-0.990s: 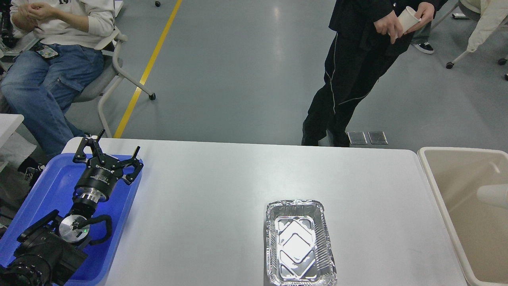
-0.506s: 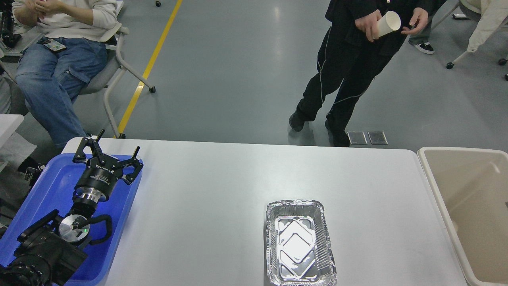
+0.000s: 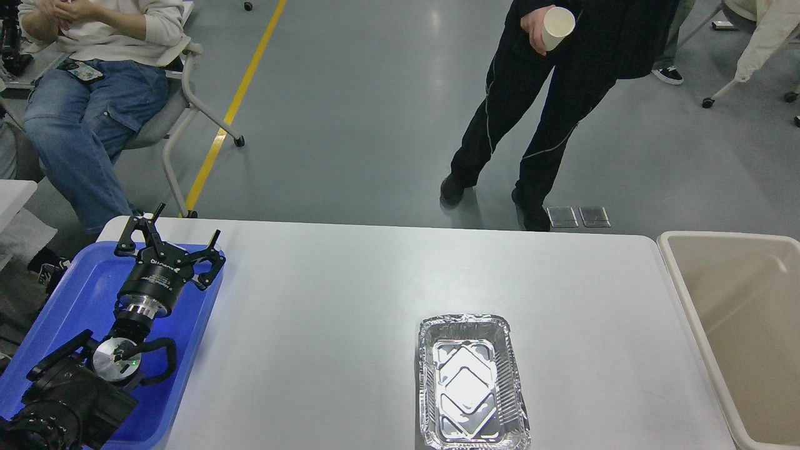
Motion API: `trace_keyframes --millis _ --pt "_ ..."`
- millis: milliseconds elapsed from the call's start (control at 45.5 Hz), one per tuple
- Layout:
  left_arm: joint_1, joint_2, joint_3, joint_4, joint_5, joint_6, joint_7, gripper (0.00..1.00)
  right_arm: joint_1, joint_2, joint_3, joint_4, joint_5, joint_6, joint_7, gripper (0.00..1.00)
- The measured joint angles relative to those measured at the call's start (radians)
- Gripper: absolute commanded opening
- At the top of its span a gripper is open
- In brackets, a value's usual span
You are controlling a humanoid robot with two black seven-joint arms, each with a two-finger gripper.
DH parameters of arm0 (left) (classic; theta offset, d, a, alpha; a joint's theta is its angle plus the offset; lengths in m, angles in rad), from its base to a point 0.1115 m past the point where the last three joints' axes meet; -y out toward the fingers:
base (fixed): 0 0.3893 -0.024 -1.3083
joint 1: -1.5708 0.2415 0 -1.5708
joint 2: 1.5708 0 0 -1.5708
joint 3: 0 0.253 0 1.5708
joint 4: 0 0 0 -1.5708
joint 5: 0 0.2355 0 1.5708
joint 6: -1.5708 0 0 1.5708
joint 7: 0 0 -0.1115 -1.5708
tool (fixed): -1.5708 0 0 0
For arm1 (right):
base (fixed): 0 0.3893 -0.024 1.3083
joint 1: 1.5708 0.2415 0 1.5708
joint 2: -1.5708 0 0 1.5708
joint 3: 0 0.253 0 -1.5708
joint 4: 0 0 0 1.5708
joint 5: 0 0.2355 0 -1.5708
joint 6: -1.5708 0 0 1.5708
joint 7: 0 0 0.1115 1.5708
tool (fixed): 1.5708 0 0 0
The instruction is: Tidy desktop
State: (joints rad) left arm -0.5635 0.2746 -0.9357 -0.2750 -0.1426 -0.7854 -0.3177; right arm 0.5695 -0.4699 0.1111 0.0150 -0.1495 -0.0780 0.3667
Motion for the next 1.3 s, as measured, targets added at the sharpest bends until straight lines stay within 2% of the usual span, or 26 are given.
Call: trace_keyframes --millis 44,66,220,396,616,924,1298 --pt "0.0 0.0 0.0 0.0 0.0 0.0 0.0 1.0 0.008 -0.009 0.04 0.013 0.003 0.016 0.0 0.97" --pt "0.0 0.0 0.0 0.0 0.0 0.0 0.0 1.0 0.01 -0.013 0.056 0.019 0.004 0.023 0.0 0.97" --pt "0.0 0.0 0.0 0.0 0.0 0.0 0.0 1.0 0.015 -0.067 0.228 0.129 0.006 0.064 0.004 0.99" --pt "0.0 0.0 0.0 0.0 0.0 0.0 0.0 1.0 -0.021 -0.124 0.457 0.328 0.002 0.091 0.007 0.99" --pt "0.0 0.0 0.0 0.0 0.0 0.0 0.0 1.0 -0.089 -0.133 0.698 0.569 0.001 0.113 0.009 0.99" --pt "0.0 0.0 0.0 0.0 0.0 0.0 0.0 1.0 -0.182 0.016 0.949 0.82 -0.145 0.153 0.011 1.0" --pt "0.0 0.0 0.0 0.0 0.0 0.0 0.0 1.0 -0.235 0.209 1.078 0.896 -0.269 0.16 0.023 1.0"
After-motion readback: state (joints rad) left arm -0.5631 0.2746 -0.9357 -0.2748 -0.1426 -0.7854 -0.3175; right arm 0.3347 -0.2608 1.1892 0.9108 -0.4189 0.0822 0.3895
